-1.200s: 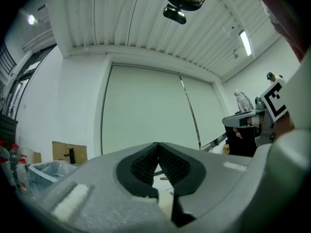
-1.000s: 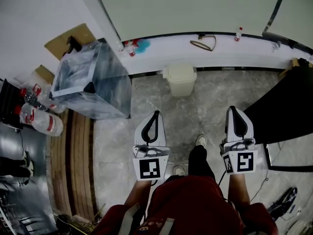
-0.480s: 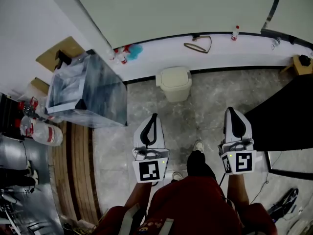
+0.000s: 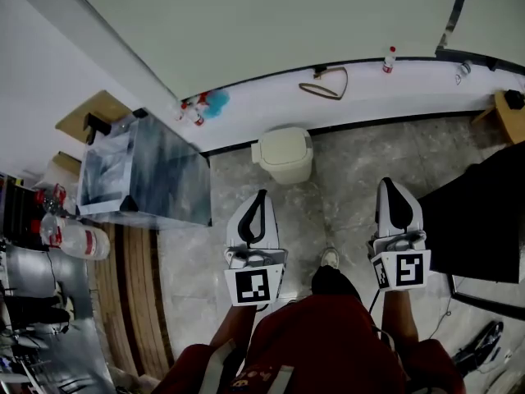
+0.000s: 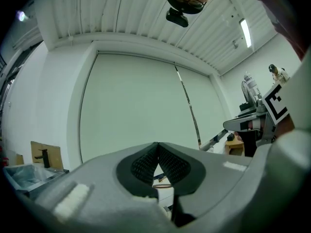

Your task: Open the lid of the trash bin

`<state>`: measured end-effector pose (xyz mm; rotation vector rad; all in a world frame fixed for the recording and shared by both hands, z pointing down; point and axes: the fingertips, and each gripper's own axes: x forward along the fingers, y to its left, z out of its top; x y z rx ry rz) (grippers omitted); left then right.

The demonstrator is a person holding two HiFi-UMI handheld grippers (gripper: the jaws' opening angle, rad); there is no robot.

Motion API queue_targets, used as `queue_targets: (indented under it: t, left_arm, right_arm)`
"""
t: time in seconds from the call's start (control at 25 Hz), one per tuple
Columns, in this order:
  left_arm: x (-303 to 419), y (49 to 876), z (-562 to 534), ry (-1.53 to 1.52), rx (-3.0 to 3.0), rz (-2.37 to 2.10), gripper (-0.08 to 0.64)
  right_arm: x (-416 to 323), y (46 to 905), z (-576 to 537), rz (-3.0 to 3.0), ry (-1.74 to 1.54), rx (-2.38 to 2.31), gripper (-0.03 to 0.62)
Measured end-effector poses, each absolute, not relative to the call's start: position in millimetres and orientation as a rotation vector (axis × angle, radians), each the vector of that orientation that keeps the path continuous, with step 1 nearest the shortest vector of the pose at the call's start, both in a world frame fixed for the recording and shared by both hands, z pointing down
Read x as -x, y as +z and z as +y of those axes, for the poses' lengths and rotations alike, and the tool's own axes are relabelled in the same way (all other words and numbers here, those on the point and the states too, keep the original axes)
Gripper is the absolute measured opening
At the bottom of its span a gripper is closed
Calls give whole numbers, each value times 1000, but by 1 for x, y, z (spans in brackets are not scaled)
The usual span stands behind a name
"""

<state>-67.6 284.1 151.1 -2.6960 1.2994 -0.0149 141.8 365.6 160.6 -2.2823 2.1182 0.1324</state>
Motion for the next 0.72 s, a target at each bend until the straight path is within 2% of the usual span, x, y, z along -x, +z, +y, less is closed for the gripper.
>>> queue_targets:
  t: [0.32,0.72]
  left_arm:
    - [22,149,250,-39,2675,1344,3]
    - [10,152,216,-62,2628,1422,3]
  right_arm:
    - [-194,164,327,2133,97,2243,0]
    - [-220,171,290,2162,69,2212,0]
